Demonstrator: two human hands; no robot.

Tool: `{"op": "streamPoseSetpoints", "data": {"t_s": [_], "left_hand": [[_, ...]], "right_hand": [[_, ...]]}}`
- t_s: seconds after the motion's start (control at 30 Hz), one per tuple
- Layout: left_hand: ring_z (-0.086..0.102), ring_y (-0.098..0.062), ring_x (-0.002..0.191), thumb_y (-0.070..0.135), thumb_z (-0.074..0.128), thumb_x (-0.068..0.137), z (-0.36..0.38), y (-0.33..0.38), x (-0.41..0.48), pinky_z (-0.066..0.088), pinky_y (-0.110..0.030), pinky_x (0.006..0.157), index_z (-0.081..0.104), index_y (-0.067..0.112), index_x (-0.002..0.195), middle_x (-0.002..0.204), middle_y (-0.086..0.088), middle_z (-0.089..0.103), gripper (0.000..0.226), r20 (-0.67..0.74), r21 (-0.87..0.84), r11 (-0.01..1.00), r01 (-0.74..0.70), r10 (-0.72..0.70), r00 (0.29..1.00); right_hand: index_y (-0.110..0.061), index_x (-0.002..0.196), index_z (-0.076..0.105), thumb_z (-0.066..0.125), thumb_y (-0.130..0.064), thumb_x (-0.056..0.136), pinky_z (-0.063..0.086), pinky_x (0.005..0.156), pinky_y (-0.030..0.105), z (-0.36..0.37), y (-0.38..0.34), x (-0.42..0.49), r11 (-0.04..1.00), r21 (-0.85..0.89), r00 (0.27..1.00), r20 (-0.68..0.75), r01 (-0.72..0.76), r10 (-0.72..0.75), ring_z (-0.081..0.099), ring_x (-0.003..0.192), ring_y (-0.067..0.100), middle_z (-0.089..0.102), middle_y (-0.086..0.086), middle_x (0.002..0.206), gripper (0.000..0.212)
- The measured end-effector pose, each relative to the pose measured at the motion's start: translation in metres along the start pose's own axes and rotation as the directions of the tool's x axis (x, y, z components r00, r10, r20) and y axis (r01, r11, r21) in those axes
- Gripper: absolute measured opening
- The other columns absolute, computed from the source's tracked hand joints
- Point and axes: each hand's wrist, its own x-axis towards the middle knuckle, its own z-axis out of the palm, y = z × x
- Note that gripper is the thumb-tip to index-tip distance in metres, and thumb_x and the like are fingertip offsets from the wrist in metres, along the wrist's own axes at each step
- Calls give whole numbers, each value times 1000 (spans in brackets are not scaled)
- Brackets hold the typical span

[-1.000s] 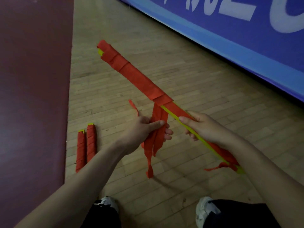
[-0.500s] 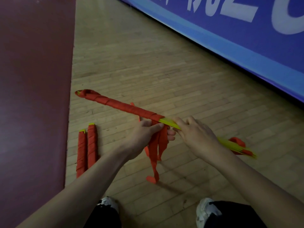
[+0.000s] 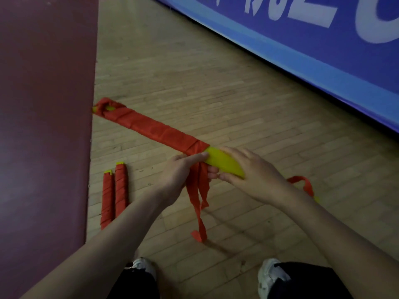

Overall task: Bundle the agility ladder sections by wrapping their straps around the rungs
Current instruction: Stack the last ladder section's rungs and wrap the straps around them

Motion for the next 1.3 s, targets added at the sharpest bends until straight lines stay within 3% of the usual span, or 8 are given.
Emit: {"op": "streamPoseSetpoints", "data": {"t_s": [0.13,0.27,0.37,0.47,0.57,0.73,1.1,1.3], "left_hand": [[69,-23,69,17,56,93,-1,5,-2,58,-30,67,70,-4,89,82,-20,71,26,111,81,994,-68,58,992],[69,-22,68,19,55,91,-1,13,-3,57,-30,65,69,-3,85,79,-18,71,27,194,104,985,-141,120,974],[70,-20,69,22,56,89,-3,15,-2,58,-28,63,67,-1,91,81,-15,71,25,218,81,986,-149,128,967],[72,-21,77,12,63,83,-4,13,-2,59,-29,64,60,-1,107,88,-11,69,27,219,91,981,-170,147,965],[71,-23,79,-6,66,81,-5,8,1,58,-32,62,54,-4,109,92,-11,66,31,133,136,965,-222,205,970],[71,-21,71,9,72,75,-7,6,4,58,-29,60,64,1,87,74,-12,72,16,54,131,982,-137,131,990],[67,-19,66,3,54,93,0,2,1,59,-33,68,56,-1,105,82,-15,68,13,213,15,999,30,-33,976],[71,-16,74,8,56,92,-1,6,-2,56,-23,58,58,-8,114,87,-12,71,27,244,26,993,114,-117,963]], "right_hand": [[-32,109,64,73,-56,69,51,75,24,-31,9,0,938,323,963,266,-127,39,64,87,3,69,-11,94,48],[-9,106,59,65,-33,76,55,63,30,-40,10,-3,680,625,826,561,-384,-49,69,69,21,71,9,82,39],[-14,96,58,66,-24,82,45,45,26,-41,11,-7,601,690,836,545,-403,-66,53,46,17,59,8,66,19],[-19,86,58,67,-22,83,39,42,24,-39,13,-6,577,720,860,507,-387,-57,45,42,14,54,7,63,9],[-18,87,58,68,-25,79,38,40,23,-38,16,-5,579,721,873,486,-380,-33,45,41,14,54,7,62,15],[-12,94,56,66,-19,86,39,42,24,-36,18,-4,574,733,897,442,-366,7,45,42,16,53,8,63,15],[-19,93,57,61,-16,91,40,44,25,-27,23,2,673,665,919,389,-324,59,46,45,14,53,5,63,6],[-25,92,59,60,-27,93,43,53,27,-18,27,3,888,435,973,225,-147,51,52,54,11,57,-7,64,3]]}}
